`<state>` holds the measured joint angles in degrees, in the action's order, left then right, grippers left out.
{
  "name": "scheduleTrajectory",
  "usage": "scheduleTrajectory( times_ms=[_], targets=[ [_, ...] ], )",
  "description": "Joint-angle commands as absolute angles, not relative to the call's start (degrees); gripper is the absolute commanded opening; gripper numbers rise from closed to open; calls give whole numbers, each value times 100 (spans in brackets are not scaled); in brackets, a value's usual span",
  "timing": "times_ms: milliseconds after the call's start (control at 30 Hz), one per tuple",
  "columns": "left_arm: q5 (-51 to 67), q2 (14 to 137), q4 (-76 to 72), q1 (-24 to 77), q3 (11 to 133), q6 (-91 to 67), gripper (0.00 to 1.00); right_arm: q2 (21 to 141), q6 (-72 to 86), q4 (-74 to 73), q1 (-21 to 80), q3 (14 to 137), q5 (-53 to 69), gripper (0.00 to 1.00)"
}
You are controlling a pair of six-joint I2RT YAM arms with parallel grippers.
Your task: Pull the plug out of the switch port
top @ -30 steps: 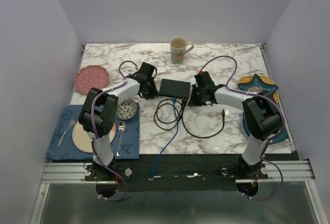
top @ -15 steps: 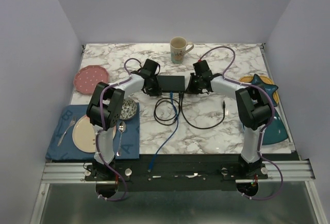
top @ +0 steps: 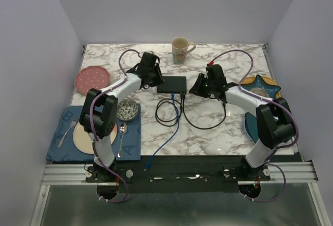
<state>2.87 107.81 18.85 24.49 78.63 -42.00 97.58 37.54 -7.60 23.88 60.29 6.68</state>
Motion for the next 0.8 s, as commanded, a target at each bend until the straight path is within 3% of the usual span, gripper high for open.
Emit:
scheduleTrajectory(
  times_ms=[0, 67, 200, 333, 433, 533, 767],
  targets=[
    [1130, 10748, 792, 2408, 7919, -4438, 41, 9580, 3964, -53, 2373, 5766, 1300, 47],
    [1466, 10968, 363, 2382, 7919, -4561, 41, 9606, 4051, 263, 2364, 5608, 1528, 53],
    [2205, 11311, -385, 2382, 7753, -5035, 41, 9633, 4253, 887, 2294, 5204, 1907, 76],
    [2636, 11531, -843, 2382, 7629, -5212, 51, 9755, 4473, 1413, 2110, 4940, 2118, 85],
    [2689, 11593, -914, 2382, 7629, -5238, 53, 9878, 4718, 1800, 1908, 4755, 2364, 86],
    [2672, 11663, -914, 2382, 7655, -5238, 51, 10081, 4947, 2204, 1776, 4641, 2601, 79],
    [2575, 11830, -686, 2364, 7594, -5265, 36, 10494, 5308, 2654, 1670, 4649, 2838, 64]
  ],
)
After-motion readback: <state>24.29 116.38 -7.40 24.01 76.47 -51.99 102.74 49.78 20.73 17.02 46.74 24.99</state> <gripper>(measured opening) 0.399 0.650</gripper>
